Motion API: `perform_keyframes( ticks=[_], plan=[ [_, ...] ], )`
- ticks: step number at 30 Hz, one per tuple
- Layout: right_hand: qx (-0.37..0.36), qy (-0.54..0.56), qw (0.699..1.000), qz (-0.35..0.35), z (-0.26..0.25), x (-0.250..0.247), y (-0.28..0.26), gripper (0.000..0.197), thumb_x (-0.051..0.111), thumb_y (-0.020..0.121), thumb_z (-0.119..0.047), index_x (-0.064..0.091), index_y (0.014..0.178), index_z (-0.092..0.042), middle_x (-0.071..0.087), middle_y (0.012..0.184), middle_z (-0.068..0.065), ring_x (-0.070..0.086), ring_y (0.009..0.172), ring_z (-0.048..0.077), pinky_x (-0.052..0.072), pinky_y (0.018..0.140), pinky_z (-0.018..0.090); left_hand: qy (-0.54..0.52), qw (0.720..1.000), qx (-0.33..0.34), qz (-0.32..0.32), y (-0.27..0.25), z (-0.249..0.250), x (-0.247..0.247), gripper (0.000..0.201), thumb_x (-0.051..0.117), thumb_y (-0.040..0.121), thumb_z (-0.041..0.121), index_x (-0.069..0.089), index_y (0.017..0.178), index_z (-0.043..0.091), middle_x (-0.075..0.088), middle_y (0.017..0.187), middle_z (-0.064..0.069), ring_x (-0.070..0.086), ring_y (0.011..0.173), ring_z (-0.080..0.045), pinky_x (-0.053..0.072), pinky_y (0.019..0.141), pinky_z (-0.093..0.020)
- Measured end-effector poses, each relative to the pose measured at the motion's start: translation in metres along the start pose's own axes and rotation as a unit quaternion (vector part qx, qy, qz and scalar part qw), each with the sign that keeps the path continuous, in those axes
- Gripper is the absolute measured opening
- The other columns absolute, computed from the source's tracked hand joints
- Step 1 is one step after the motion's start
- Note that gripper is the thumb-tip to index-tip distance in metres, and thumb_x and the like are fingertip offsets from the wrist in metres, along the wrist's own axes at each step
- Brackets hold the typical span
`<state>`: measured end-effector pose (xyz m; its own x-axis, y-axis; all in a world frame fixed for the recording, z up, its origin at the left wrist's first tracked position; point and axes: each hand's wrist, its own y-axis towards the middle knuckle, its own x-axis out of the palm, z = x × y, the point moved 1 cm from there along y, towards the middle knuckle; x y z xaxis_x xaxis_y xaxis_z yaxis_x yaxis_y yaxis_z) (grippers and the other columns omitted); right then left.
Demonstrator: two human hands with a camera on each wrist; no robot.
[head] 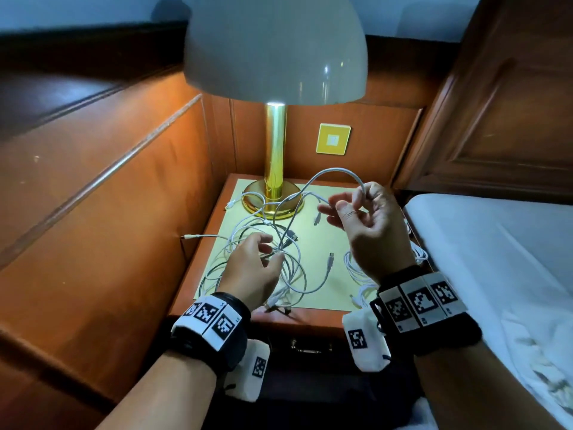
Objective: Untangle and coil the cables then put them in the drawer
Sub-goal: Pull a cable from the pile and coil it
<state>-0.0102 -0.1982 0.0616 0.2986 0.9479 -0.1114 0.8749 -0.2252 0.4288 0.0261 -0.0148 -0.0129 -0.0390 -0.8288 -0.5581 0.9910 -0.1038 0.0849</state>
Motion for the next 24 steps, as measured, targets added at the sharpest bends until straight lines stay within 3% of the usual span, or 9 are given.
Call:
perform_keyframes(
  ticks=[5, 8, 9, 12, 15, 17, 19, 21, 24],
  plan=[
    [0.016, -0.090, 0.990, -0.107, -0.044, -0.001, 0.045, 0.022, 0.046, 0.101, 0.001, 0.041, 0.085, -0.013, 0.068, 0.094, 0.011, 0.075, 0.084, 0.020, 0.062, 0.077, 0.042, 0.000, 0.990, 0.097, 0.101, 0.042, 0.041, -0.023, 0.034, 0.056, 0.089, 0.016, 0.060, 0.123, 0.016, 0.063, 0.102, -0.001, 0.063, 0.092, -0.023, 0.052, 0.086, -0.033],
    [0.016, -0.123, 0.984, -0.130, -0.077, 0.001, 0.073, 0.025, 0.045, 0.100, 0.003, 0.041, 0.082, -0.013, 0.067, 0.094, 0.014, 0.075, 0.082, 0.024, 0.062, 0.075, 0.045, 0.098, 0.991, 0.079, 0.043, 0.077, 0.056, -0.036, 0.038, 0.055, 0.092, 0.007, 0.061, 0.127, 0.019, 0.061, 0.115, -0.006, 0.060, 0.108, -0.024, 0.043, 0.096, -0.023],
    [0.018, -0.121, 0.985, -0.125, -0.086, 0.001, 0.081, 0.026, 0.046, 0.100, 0.002, 0.041, 0.081, -0.015, 0.067, 0.095, 0.015, 0.075, 0.081, 0.025, 0.062, 0.076, 0.047, 0.125, 0.989, 0.076, 0.014, 0.086, 0.058, -0.040, 0.032, 0.057, 0.092, 0.007, 0.066, 0.120, 0.019, 0.066, 0.115, -0.007, 0.063, 0.108, -0.025, 0.046, 0.096, -0.024],
    [0.029, -0.115, 0.989, -0.090, -0.104, -0.002, 0.098, 0.024, 0.049, 0.100, -0.002, 0.040, 0.083, -0.016, 0.070, 0.096, 0.019, 0.076, 0.078, 0.025, 0.061, 0.076, 0.053, 0.177, 0.982, 0.070, -0.024, 0.099, 0.063, -0.053, 0.010, 0.064, 0.092, 0.013, 0.070, 0.088, 0.019, 0.076, 0.093, -0.005, 0.071, 0.091, -0.024, 0.052, 0.077, -0.024],
    [0.041, -0.115, 0.990, -0.065, -0.114, -0.009, 0.102, 0.022, 0.050, 0.099, -0.002, 0.042, 0.083, -0.013, 0.071, 0.094, 0.019, 0.076, 0.079, 0.024, 0.061, 0.077, 0.052, 0.133, 0.990, 0.046, 0.010, 0.104, 0.068, -0.065, 0.011, 0.063, 0.093, 0.014, 0.067, 0.083, 0.018, 0.074, 0.083, -0.002, 0.073, 0.082, -0.021, 0.060, 0.078, -0.034],
    [0.036, -0.111, 0.991, -0.061, -0.119, -0.011, 0.102, 0.016, 0.052, 0.099, -0.003, 0.044, 0.087, -0.009, 0.070, 0.096, 0.020, 0.076, 0.079, 0.022, 0.062, 0.076, 0.049, 0.071, 0.997, 0.024, 0.016, 0.101, 0.073, -0.069, 0.013, 0.061, 0.091, 0.008, 0.063, 0.086, 0.021, 0.073, 0.086, -0.001, 0.074, 0.080, -0.018, 0.062, 0.077, -0.039],
    [0.026, -0.099, 0.993, -0.057, -0.129, -0.008, 0.101, 0.010, 0.051, 0.099, -0.003, 0.045, 0.094, -0.009, 0.069, 0.101, 0.023, 0.076, 0.080, 0.021, 0.062, 0.075, 0.046, 0.017, 0.999, 0.027, -0.018, 0.096, 0.079, -0.071, 0.023, 0.062, 0.087, 0.007, 0.063, 0.101, 0.025, 0.070, 0.099, 0.003, 0.072, 0.088, -0.017, 0.063, 0.073, -0.038],
    [0.014, -0.064, 0.996, -0.053, -0.139, -0.004, 0.103, 0.017, 0.051, 0.099, -0.001, 0.042, 0.088, -0.011, 0.067, 0.107, 0.029, 0.075, 0.084, 0.023, 0.061, 0.078, 0.048, -0.046, 0.995, 0.050, -0.070, 0.088, 0.090, -0.070, 0.038, 0.066, 0.088, 0.007, 0.061, 0.118, 0.031, 0.066, 0.112, 0.008, 0.071, 0.094, -0.016, 0.062, 0.066, -0.033],
    [-0.002, -0.028, 0.998, -0.055, -0.152, 0.001, 0.104, 0.025, 0.052, 0.097, 0.000, 0.038, 0.082, -0.013, 0.061, 0.115, 0.037, 0.075, 0.087, 0.025, 0.061, 0.081, 0.044, -0.117, 0.986, 0.064, -0.101, 0.081, 0.103, -0.068, 0.034, 0.063, 0.092, 0.005, 0.065, 0.119, 0.026, 0.071, 0.114, 0.009, 0.070, 0.094, -0.011, 0.055, 0.057, -0.024]
  ],
)
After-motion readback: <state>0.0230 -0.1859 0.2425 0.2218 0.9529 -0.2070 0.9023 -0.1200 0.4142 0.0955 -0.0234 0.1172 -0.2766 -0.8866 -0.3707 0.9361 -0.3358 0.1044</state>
